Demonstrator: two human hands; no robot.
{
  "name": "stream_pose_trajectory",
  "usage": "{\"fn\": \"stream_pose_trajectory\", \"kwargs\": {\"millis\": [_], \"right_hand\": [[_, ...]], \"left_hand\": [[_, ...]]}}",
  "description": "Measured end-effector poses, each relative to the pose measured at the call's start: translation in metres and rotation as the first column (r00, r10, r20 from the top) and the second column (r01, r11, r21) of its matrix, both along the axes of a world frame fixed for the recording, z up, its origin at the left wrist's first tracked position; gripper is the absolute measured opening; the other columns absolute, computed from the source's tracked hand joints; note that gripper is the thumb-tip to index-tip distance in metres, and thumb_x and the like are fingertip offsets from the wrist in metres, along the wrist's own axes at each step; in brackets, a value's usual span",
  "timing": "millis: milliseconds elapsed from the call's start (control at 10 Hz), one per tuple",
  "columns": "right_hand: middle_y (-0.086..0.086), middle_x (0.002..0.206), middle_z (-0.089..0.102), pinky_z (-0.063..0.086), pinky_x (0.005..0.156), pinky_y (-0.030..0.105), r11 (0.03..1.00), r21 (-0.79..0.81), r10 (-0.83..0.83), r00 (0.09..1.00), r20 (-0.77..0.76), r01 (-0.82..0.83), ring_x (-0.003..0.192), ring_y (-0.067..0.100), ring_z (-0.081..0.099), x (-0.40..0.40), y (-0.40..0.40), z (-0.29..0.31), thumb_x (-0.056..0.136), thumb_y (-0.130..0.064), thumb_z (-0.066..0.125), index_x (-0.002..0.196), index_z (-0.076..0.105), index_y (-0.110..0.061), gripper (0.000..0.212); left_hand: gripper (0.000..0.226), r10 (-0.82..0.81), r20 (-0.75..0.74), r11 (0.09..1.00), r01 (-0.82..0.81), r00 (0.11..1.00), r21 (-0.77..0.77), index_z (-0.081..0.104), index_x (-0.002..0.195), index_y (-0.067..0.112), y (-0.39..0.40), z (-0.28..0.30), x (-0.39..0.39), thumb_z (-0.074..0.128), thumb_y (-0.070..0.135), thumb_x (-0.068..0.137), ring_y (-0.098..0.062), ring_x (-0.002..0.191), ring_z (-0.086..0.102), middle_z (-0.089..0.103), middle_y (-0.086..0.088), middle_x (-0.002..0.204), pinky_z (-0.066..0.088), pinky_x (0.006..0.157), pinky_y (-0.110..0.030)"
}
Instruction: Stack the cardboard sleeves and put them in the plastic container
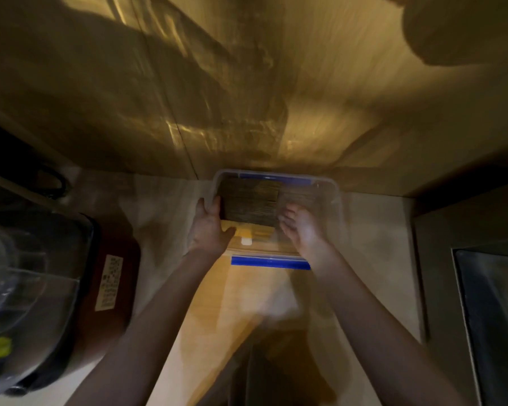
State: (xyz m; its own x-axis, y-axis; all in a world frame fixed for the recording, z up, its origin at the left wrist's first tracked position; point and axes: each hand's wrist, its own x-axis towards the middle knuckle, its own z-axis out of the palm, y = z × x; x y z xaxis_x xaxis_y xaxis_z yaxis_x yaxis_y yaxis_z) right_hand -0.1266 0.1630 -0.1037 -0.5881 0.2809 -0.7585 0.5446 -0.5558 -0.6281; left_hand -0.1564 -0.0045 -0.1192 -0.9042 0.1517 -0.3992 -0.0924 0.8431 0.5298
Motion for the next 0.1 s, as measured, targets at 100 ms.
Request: {"fn": "stream_pose_trajectory", "kwargs": {"millis": [100], "right_hand": [[0.021, 0.129, 0.055, 0.043, 0.094, 0.031, 1.000, 0.008, -0.013, 0.999, -0.040, 0.013, 0.111, 0.027, 0.055, 0.0077, 0.0206, 0.0157, 0.097, -0.011, 0.032, 0.119, 0.050, 0.001, 0.031]], "left_hand": [[0.067, -0.020, -0.051, 1.000, 0.019, 0.998, -0.021, 0.030, 0.137, 0.017, 0.0021, 0.0195, -0.0049, 0.062, 0.022, 0.079, -0.034, 0.130, 0.036, 0.020, -0.017, 0.150, 0.038, 0.103, -0.042]]}}
